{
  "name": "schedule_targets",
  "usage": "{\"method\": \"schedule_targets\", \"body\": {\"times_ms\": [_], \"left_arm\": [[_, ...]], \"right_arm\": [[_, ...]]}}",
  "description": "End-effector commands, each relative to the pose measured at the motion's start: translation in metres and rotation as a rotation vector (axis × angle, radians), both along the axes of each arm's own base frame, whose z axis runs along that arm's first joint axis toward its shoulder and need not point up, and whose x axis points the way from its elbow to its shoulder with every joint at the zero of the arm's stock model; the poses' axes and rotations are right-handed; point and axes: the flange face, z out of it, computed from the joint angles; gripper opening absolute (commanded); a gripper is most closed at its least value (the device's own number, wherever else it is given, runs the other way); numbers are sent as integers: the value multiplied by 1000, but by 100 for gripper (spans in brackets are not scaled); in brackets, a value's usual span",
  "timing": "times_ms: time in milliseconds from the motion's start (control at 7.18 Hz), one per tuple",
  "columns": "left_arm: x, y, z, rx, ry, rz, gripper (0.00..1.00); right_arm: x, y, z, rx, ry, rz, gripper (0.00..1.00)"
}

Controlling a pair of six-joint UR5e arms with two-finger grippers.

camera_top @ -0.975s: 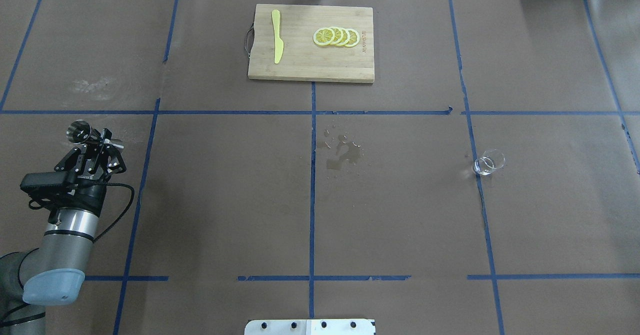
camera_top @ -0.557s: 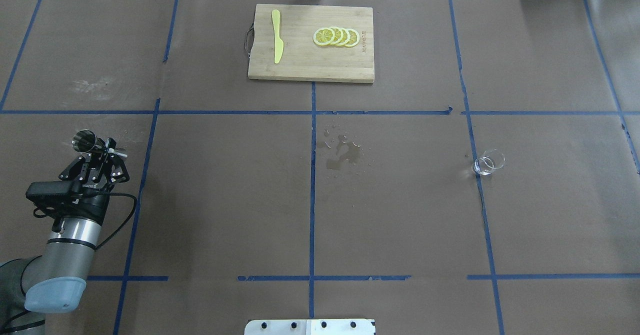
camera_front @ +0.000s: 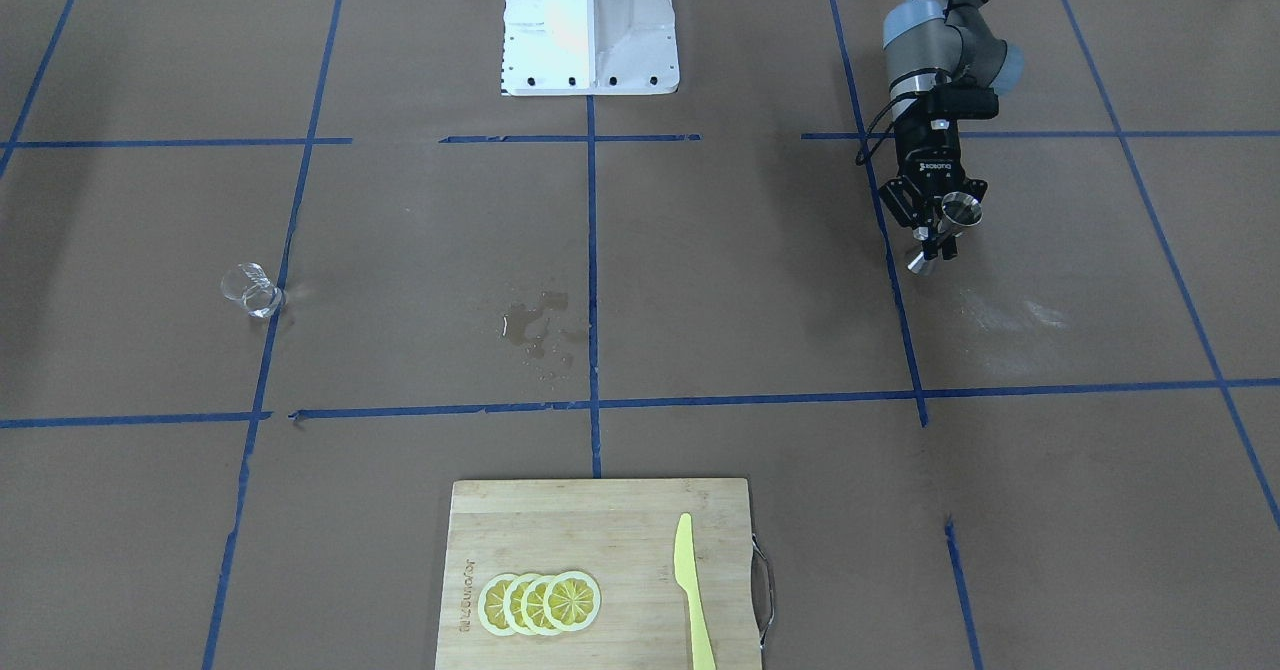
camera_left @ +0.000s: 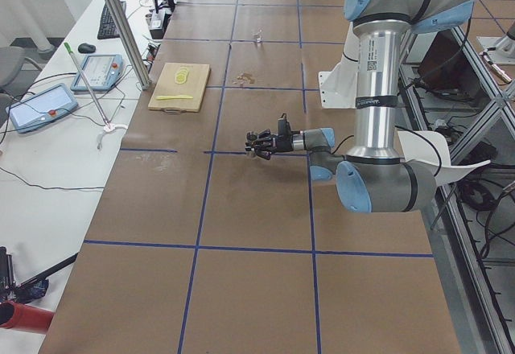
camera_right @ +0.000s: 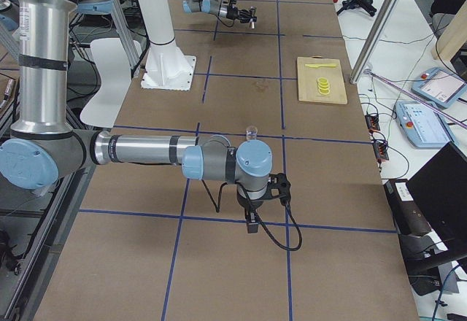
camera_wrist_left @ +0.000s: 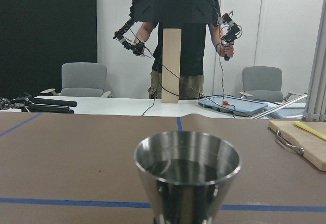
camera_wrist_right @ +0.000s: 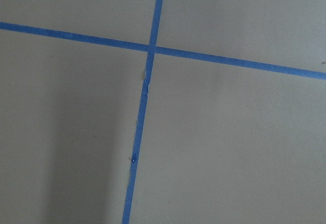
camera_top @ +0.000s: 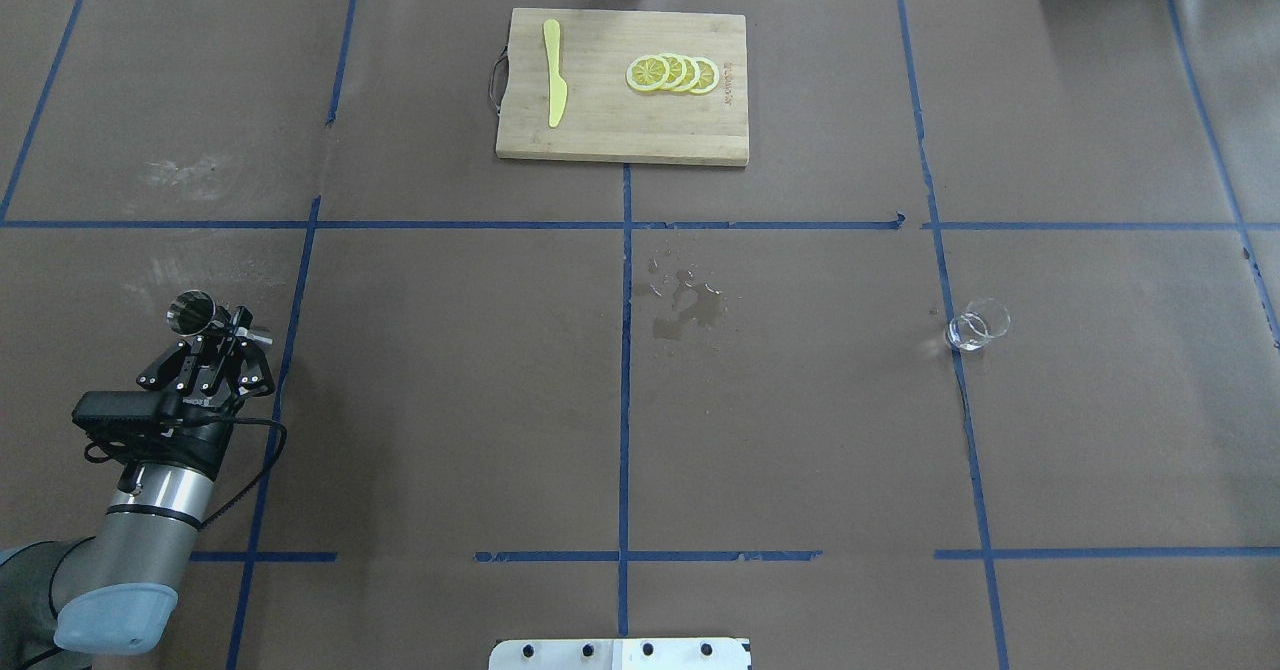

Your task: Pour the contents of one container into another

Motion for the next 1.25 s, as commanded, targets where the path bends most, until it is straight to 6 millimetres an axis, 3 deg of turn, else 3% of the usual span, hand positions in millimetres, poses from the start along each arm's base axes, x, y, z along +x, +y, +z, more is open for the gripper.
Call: {"method": "schedule_targets", "body": {"times_ms": [0,557,1114], "left_arm": [[5,6,-2,-1,3,22,0],[1,11,-10,14,29,87,0],[0,11,7,8,-23,100,0]], "right_arm": [[0,0,0,1,0,-1,100],[0,0,-1,3,0,-1,100],[0,-1,-1,3,0,0,100]]}}
